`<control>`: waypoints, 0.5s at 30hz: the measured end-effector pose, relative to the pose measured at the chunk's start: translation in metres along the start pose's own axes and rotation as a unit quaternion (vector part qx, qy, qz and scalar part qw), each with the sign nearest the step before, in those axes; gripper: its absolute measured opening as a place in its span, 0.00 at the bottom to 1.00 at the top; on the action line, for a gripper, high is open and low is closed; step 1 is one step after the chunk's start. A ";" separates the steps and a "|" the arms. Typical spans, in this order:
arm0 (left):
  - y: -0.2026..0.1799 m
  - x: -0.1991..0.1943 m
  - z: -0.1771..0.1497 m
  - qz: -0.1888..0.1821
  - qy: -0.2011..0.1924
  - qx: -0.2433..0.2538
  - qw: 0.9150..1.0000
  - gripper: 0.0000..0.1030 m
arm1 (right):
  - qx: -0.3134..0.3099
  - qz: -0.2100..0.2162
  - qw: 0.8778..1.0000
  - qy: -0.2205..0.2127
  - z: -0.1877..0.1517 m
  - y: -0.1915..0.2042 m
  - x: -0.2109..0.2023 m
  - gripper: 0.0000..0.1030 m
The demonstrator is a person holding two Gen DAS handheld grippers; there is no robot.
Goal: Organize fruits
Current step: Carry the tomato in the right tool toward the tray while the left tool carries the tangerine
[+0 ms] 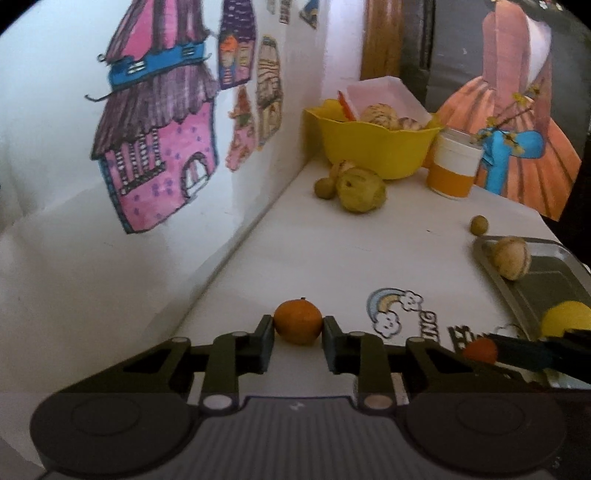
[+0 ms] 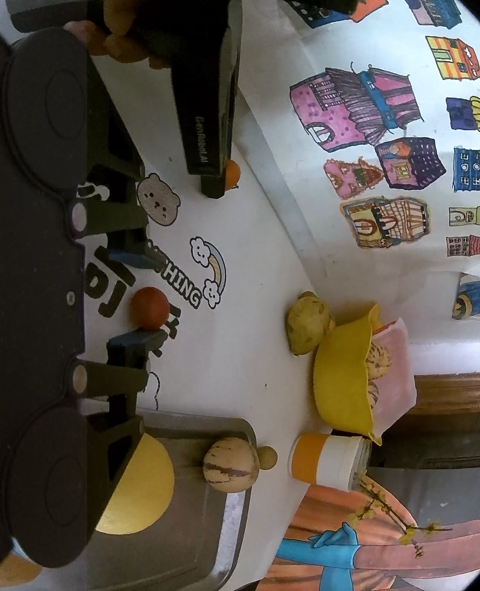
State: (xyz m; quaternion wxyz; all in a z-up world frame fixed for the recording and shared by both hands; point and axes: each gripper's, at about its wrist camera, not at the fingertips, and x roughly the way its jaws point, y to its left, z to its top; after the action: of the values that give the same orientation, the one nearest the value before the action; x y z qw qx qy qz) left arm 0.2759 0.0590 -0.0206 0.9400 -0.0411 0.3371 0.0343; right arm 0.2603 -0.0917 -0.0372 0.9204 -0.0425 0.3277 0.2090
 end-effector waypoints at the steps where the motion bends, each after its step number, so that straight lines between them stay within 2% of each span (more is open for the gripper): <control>1: -0.002 -0.001 0.000 -0.004 0.001 0.002 1.000 0.29 | -0.001 0.000 1.000 0.000 0.000 0.000 0.000 0.29; 3: -0.006 -0.003 -0.002 -0.013 0.004 0.006 1.000 0.29 | -0.003 0.003 1.000 0.000 -0.001 0.000 -0.001 0.24; 9: -0.015 -0.011 -0.007 -0.038 0.013 0.016 0.999 0.29 | -0.006 0.012 1.000 0.000 -0.003 0.002 -0.004 0.22; 15: -0.018 -0.021 -0.010 -0.058 0.029 0.005 0.998 0.29 | 0.002 0.023 1.000 0.000 -0.008 0.001 -0.013 0.22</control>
State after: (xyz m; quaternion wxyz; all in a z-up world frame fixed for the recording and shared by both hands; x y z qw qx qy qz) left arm 0.2552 0.0396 -0.0145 0.9305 -0.0565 0.3613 -0.0233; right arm 0.2457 -0.0969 -0.0348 0.9155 -0.0326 0.3290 0.2292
